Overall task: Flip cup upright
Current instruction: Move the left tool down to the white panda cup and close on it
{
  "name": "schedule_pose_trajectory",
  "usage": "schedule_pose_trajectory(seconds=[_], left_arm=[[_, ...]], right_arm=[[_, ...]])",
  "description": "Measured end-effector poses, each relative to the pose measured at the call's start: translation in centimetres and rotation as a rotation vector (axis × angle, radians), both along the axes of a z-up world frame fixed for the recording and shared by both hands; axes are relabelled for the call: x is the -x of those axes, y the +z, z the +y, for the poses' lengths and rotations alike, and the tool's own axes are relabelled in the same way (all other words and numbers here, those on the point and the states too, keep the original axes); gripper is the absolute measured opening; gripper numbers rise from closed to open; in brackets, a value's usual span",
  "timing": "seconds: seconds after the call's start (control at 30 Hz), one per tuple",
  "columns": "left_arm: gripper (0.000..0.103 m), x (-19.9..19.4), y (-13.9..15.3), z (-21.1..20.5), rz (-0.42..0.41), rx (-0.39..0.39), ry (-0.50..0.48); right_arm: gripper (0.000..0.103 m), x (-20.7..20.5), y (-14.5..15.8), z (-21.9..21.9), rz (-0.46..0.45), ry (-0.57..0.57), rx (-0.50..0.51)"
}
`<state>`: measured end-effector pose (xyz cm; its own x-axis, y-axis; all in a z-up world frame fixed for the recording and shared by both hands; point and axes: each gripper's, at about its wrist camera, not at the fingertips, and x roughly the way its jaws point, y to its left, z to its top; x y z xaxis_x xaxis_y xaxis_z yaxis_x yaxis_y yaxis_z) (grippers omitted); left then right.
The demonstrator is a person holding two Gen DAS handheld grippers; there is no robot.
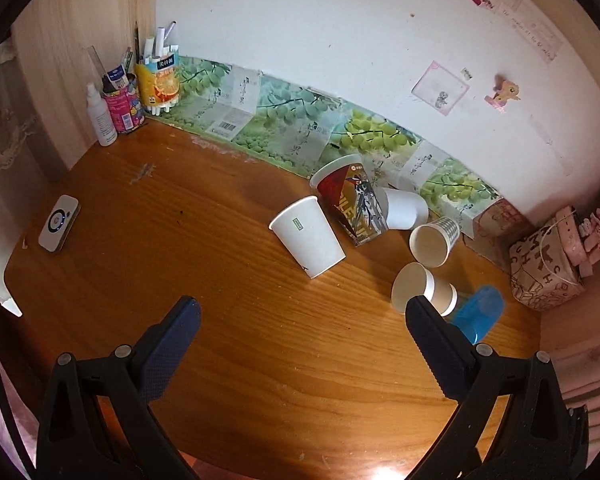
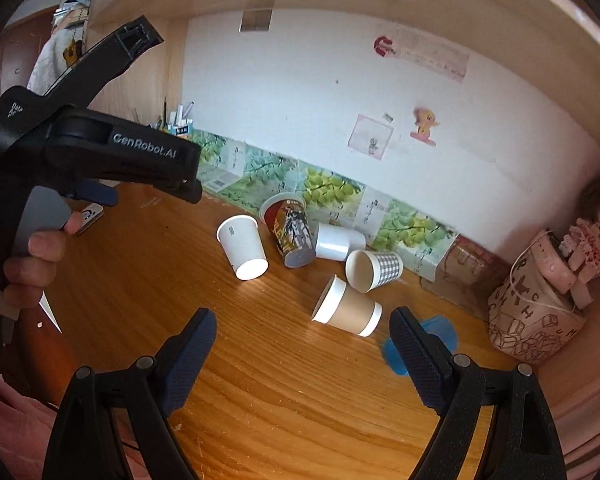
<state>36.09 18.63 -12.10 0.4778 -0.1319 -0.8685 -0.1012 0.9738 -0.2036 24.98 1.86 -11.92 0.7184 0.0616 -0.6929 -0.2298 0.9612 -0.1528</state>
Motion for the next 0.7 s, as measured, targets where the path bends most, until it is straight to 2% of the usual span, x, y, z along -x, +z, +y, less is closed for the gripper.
schedule_pose_trajectory(seconds=[0.17, 0.37, 0.57, 0.7], left_arm=[[0.102, -4.2, -3.3, 0.4, 0.077, 0.054, 0.035], [0.102, -8.1, -7.1, 1.3, 0.148, 0.129, 0.085], [0.101, -11.4, -10.6, 1.4, 0.230, 0.165, 0.105], [0.101, -12.8, -12.6, 1.5, 0.315, 0.155, 0.110]], right_arm=[[0.089, -3.6, -2.0, 0.1, 0.080, -0.027, -0.011], [0.089, -7.4, -4.6, 0.9, 0.130, -0.023, -0.043], [0.089, -10.7, -7.5, 1.3, 0.175, 0.006, -0.111], [0.089, -12.7, -9.4, 1.0, 0.217, 0.007, -0.169]])
